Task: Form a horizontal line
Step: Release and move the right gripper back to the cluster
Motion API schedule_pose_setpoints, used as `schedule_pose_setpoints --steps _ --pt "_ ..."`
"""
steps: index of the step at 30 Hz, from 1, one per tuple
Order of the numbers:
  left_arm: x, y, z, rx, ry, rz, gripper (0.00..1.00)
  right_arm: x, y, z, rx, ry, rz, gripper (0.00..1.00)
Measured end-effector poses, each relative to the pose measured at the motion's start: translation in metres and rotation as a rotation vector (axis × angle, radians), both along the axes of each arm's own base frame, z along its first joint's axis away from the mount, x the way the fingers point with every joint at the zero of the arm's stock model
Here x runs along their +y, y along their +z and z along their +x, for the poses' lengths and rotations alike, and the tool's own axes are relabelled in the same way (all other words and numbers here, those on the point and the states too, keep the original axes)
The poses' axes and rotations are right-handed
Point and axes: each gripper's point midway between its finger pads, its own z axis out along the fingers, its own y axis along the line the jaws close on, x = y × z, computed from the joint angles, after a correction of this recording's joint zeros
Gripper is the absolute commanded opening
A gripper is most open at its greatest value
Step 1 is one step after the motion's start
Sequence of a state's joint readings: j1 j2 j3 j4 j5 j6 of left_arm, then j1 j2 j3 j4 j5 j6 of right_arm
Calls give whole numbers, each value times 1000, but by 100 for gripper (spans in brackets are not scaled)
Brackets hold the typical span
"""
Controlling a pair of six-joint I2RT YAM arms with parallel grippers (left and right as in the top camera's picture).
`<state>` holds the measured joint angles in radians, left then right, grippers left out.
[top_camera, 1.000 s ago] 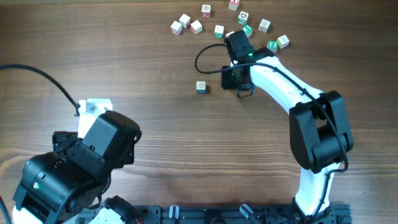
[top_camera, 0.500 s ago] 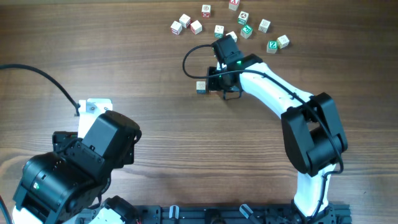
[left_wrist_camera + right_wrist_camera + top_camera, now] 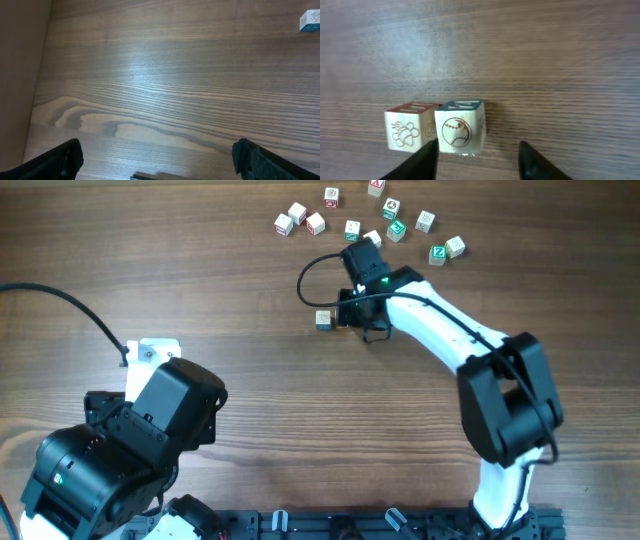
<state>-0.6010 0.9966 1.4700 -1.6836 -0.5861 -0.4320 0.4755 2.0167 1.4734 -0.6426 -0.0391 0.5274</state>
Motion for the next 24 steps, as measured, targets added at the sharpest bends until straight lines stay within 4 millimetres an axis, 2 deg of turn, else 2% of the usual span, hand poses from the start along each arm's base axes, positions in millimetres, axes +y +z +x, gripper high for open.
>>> schedule_pose_setpoints --steps 1,3,4,5,7,9,12,16,17,18,21,24 --pt "0 0 0 0 0 0 100 -2 22 10 -58 9 12 89" --pt "0 0 0 0 0 0 100 -8 91 39 -240 29 47 93" --pt "0 0 0 0 0 0 100 -12 116 48 -304 29 48 97" --pt "0 0 0 0 0 0 100 -20 154 64 -418 24 41 98" --pt "0 0 0 0 0 0 100 -31 177 83 -526 17 24 99" --pt "0 0 0 0 0 0 100 -46 181 101 -581 -5 4 99" --pt "0 0 0 0 0 1 100 -64 171 130 -634 -39 -21 99" --pt "0 0 0 0 0 0 100 -77 114 165 -585 -63 -56 98" --pt "0 0 0 -1 0 0 100 -79 90 178 -555 -68 -64 95" --pt "0 0 0 1 0 0 100 -79 75 189 -538 -72 -66 92" --pt "0 0 0 0 0 0 100 -80 43 210 -486 -129 -38 86" --pt "0 0 0 0 0 0 100 -83 11 211 -417 -209 17 83"
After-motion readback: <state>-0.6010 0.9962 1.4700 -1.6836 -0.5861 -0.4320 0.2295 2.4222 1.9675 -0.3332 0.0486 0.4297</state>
